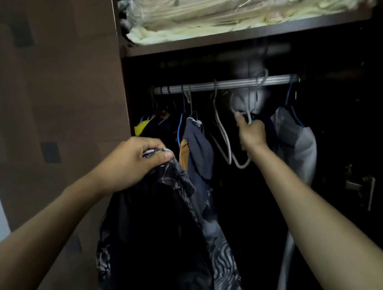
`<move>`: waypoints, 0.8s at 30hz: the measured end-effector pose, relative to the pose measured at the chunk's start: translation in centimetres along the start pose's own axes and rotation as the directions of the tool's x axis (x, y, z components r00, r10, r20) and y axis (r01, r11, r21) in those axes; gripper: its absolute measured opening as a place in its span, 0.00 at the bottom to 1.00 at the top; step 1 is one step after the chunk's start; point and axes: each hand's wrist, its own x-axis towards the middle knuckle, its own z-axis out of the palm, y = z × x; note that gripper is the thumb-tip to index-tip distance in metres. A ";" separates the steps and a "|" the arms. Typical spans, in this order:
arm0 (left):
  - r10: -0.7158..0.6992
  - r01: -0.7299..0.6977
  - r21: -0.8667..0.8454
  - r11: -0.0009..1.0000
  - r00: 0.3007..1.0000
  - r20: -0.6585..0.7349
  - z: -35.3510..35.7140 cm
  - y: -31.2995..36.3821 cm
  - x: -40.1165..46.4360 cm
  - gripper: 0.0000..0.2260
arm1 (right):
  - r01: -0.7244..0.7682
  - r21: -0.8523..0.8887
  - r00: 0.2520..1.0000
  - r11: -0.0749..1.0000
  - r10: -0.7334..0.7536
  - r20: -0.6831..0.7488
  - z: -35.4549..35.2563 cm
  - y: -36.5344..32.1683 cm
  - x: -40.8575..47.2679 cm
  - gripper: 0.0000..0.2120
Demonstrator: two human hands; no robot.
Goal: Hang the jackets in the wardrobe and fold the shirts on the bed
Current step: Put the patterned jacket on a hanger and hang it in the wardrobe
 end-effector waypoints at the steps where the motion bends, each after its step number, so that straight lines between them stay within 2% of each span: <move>1: 0.003 -0.003 0.007 1.000 1.000 -0.004 -0.1 -0.1 0.0 0.10 | 0.029 0.030 0.999 0.999 -0.029 -0.014 -0.9 1.0 -1.6 0.35; 4: 0.005 -0.005 0.029 1.000 1.000 -0.002 -0.8 -0.5 0.0 0.09 | -0.011 0.116 0.995 0.993 -0.001 0.102 -3.1 3.5 -5.6 0.23; 6: 0.012 -0.012 0.075 0.997 1.000 0.002 -1.1 -0.8 0.0 0.09 | -0.051 0.034 0.986 0.998 0.045 0.164 -4.4 3.7 -7.2 0.16; 8: 0.009 -0.009 0.134 0.991 1.000 0.001 -1.2 -1.1 -0.1 0.09 | -0.043 -0.033 0.991 0.999 0.047 0.122 -5.6 3.1 -8.7 0.17; 10: -0.001 0.002 0.150 0.989 1.000 -0.009 -1.5 -1.4 -0.5 0.08 | -0.046 0.093 0.992 0.995 0.034 0.125 -6.9 2.5 -11.4 0.17; 13: -0.037 0.040 0.113 0.993 0.999 -0.029 -1.9 -2.0 -1.2 0.08 | -0.009 0.306 0.974 0.952 -0.060 0.217 -10.0 3.3 -17.4 0.17; 15: -0.058 0.059 0.092 0.994 0.998 -0.020 -2.2 -2.2 -1.6 0.08 | -0.120 0.387 0.932 0.914 -0.030 0.361 -11.1 4.4 -20.6 0.22; 17: -0.072 0.073 0.060 0.996 0.997 -0.021 -2.4 -2.0 -2.0 0.06 | -0.160 0.288 0.871 0.944 -0.002 0.491 -11.4 4.8 -22.5 0.25; 20: -0.085 0.084 0.051 0.995 0.996 0.005 -3.0 -1.1 -2.6 0.07 | -0.067 0.105 0.796 0.992 -0.010 0.605 -12.8 4.0 -24.2 0.22; 24: -0.138 0.142 0.080 0.987 0.989 -0.057 -3.7 -0.2 -3.8 0.08 | 0.214 -0.148 0.756 0.966 -0.068 0.651 -15.7 2.7 -25.4 0.21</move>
